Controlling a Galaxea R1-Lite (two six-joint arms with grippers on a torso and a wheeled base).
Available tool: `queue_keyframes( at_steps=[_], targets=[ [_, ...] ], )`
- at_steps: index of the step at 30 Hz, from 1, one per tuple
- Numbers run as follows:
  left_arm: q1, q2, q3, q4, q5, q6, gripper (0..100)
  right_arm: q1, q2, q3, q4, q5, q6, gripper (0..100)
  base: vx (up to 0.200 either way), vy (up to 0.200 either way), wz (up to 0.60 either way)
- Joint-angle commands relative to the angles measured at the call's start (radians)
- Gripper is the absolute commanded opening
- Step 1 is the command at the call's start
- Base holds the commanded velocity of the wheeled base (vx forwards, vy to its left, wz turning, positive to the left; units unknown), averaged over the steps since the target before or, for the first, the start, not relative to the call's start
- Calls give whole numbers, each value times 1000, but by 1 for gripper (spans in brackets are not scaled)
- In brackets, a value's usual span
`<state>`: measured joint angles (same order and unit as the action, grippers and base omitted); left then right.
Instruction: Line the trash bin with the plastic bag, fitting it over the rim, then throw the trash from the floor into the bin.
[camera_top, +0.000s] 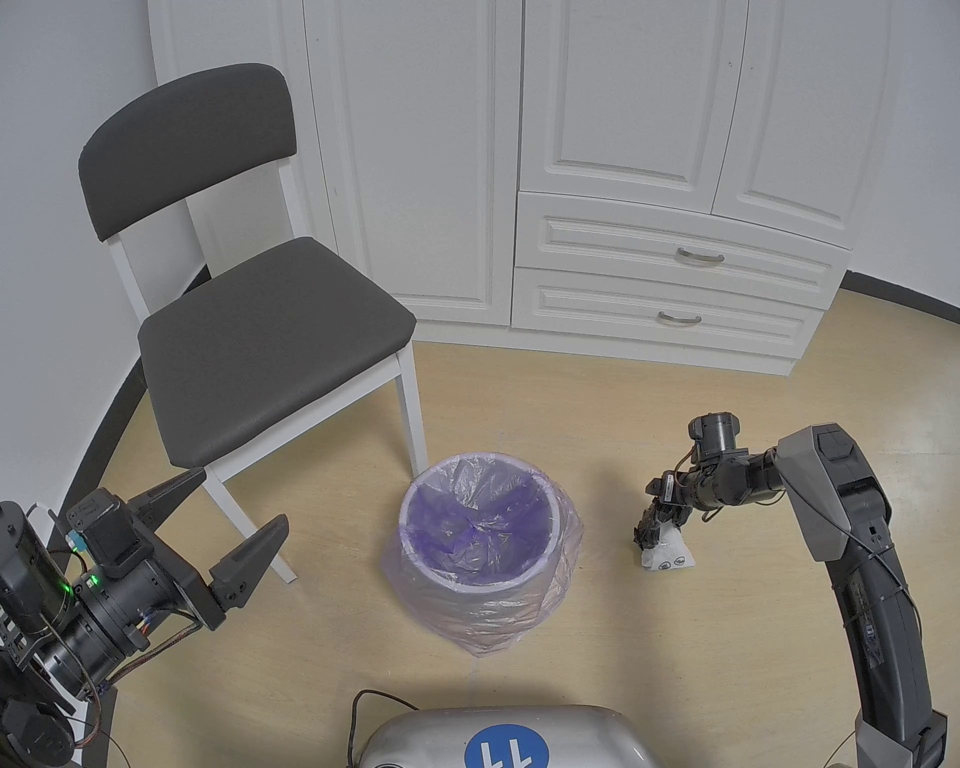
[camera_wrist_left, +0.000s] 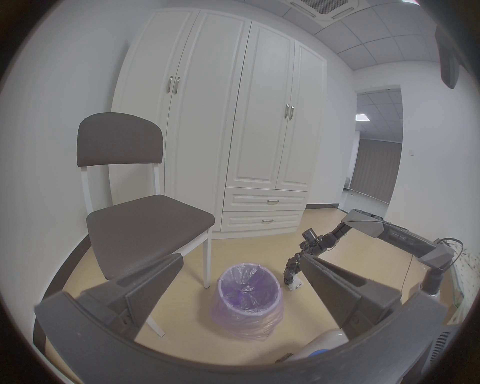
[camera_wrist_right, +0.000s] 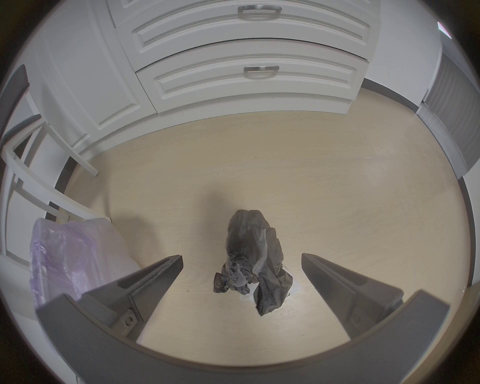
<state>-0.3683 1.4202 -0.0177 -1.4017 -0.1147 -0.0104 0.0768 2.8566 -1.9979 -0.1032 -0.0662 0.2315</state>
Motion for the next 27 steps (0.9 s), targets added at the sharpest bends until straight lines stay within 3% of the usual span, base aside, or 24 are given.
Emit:
queue_keyframes(
  at_steps=[1, 9, 12, 27],
  targets=[
    [0, 5, 18, 0, 0, 0, 100, -3, 40, -2, -7, 2, -1, 100, 0, 0, 0],
    [0, 6, 18, -2, 0, 0, 100, -8, 64, -2, -38, 14, -4, 100, 0, 0, 0],
    [0, 6, 18, 0, -2, 0, 100, -9, 125, -2, -193, 12, -11, 100, 0, 0, 0],
    [-1, 8, 18, 0, -2, 1, 100, -8, 179, -2, -329, 23, -26, 100, 0, 0, 0]
  ],
)
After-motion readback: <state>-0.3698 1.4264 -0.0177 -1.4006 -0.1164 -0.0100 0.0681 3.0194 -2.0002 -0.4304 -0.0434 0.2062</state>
